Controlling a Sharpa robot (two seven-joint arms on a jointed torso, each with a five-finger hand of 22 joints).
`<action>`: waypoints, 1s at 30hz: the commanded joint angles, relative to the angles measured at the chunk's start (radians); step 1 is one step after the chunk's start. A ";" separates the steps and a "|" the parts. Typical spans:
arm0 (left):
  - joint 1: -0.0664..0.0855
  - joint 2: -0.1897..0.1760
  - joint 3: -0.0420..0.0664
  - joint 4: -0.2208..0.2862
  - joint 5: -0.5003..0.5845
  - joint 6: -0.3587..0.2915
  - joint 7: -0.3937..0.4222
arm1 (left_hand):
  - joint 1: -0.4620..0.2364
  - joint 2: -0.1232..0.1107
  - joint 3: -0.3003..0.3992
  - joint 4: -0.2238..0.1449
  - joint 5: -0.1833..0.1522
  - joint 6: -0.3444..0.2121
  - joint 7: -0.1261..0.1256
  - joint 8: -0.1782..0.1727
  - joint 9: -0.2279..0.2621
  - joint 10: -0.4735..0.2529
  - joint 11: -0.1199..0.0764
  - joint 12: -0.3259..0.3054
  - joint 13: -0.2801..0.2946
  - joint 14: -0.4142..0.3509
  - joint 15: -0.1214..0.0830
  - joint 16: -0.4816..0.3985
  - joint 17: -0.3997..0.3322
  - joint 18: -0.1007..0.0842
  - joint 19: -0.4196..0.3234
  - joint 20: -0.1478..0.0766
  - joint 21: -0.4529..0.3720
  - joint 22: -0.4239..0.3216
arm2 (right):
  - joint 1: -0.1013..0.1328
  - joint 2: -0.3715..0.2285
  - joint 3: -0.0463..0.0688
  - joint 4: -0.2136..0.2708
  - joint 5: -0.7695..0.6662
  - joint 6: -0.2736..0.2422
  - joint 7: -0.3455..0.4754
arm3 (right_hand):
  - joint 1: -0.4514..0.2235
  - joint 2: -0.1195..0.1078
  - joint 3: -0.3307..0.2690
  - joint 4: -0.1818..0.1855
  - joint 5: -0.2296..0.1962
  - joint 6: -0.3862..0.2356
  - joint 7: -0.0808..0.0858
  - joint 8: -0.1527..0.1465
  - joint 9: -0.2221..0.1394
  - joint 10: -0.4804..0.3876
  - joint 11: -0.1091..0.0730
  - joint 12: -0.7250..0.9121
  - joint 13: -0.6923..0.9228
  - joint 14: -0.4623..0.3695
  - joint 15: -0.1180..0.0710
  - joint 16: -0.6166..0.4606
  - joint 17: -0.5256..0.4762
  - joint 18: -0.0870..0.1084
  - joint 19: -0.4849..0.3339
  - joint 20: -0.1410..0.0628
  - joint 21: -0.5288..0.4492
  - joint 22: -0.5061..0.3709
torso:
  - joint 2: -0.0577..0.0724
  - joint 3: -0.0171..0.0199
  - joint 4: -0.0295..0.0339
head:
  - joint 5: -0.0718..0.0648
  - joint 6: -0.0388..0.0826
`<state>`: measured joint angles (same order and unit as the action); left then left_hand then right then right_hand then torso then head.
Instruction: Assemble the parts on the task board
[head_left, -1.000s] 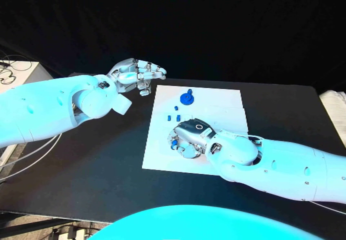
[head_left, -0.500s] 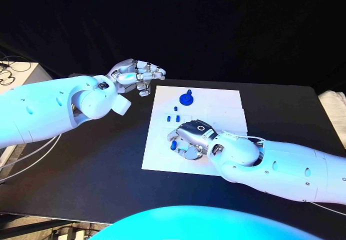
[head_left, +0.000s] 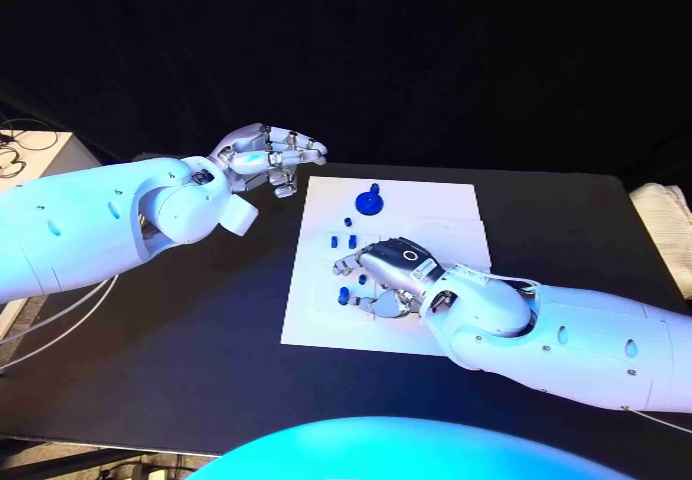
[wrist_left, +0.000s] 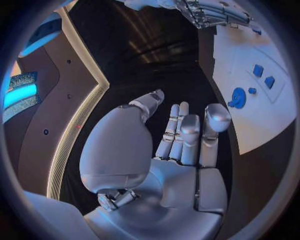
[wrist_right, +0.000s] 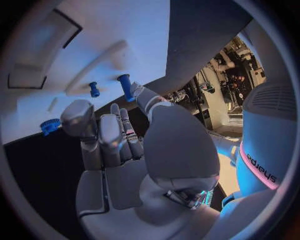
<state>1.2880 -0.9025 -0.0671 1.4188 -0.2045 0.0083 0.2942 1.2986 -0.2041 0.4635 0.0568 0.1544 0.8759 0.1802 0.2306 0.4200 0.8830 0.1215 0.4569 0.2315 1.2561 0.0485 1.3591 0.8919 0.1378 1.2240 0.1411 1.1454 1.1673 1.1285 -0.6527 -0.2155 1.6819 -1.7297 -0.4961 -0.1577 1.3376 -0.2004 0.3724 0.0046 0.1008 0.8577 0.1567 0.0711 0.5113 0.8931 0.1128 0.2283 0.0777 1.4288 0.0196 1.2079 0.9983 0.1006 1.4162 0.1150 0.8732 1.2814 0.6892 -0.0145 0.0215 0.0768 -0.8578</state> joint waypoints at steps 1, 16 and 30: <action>0.000 0.003 0.001 -0.001 0.006 0.018 0.006 | 0.004 0.004 0.000 0.004 -0.003 -0.007 -0.002 0.006 0.001 -0.005 0.002 -0.007 -0.001 -0.001 0.004 0.004 -0.001 -0.018 -0.001 0.006 -0.003 -0.001 | 0.007 -0.019 0.003 0.021 0.050 -0.069 0.038 | 0.013 0.006 -0.008 0.006 0.010 -0.006 -0.002 0.002 -0.001 -0.001 -0.002 0.015 0.000 0.001 0.000 0.010 0.007 0.012 0.013 -0.001 0.013 0.005 | 0.000 0.0008 0.0000 | -0.006 0.006; 0.000 0.000 0.000 -0.001 0.006 0.013 0.010 | 0.005 0.004 -0.002 0.006 -0.004 -0.007 -0.002 0.006 0.001 -0.005 0.002 -0.006 -0.002 -0.003 0.004 0.003 -0.005 -0.018 -0.003 0.006 -0.006 -0.003 | 0.107 -0.317 0.016 0.120 0.614 0.061 0.099 | -0.064 -0.028 0.063 0.091 0.036 0.103 -0.022 0.050 0.002 0.343 -0.069 0.315 0.188 0.090 -0.053 0.202 0.285 -0.039 0.094 -0.050 0.336 0.151 | -0.012 -0.0042 -0.0091 | -0.074 0.028; -0.010 -0.009 -0.001 0.016 0.007 0.015 0.011 | 0.005 0.004 -0.003 0.006 -0.004 -0.007 -0.002 0.006 0.001 -0.004 0.002 -0.006 -0.002 -0.003 0.004 0.003 -0.005 -0.017 -0.004 0.006 -0.007 -0.004 | 0.105 -0.506 0.007 0.179 0.515 0.143 -0.092 | -0.164 -0.001 -0.085 0.247 0.045 0.106 -0.040 0.142 0.044 0.616 -0.077 1.283 1.402 0.132 -0.057 0.341 0.524 -0.068 0.123 -0.054 0.513 0.232 | -0.023 -0.0039 -0.0169 | -0.114 0.035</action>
<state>1.2792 -0.9120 -0.0688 1.4310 -0.2042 0.0091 0.2951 1.2986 -0.2041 0.4608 0.0595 0.1544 0.8759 0.1802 0.2306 0.4200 0.8830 0.1214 0.4569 0.2307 1.2561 0.0485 1.3591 0.8880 0.1379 1.2215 0.1437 1.1414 1.1649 1.2360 -1.1573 -0.2080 1.8529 -1.1512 -0.3970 -0.1705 1.1826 -0.2014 0.2866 0.2488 0.1447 0.9610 0.1210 0.2089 0.5546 1.4636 0.0394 1.5088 1.3082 1.4649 -0.0343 1.5447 1.3082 0.0451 1.4681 0.0625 1.3849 1.3079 0.6692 -0.0183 0.0053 -0.0324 -0.8226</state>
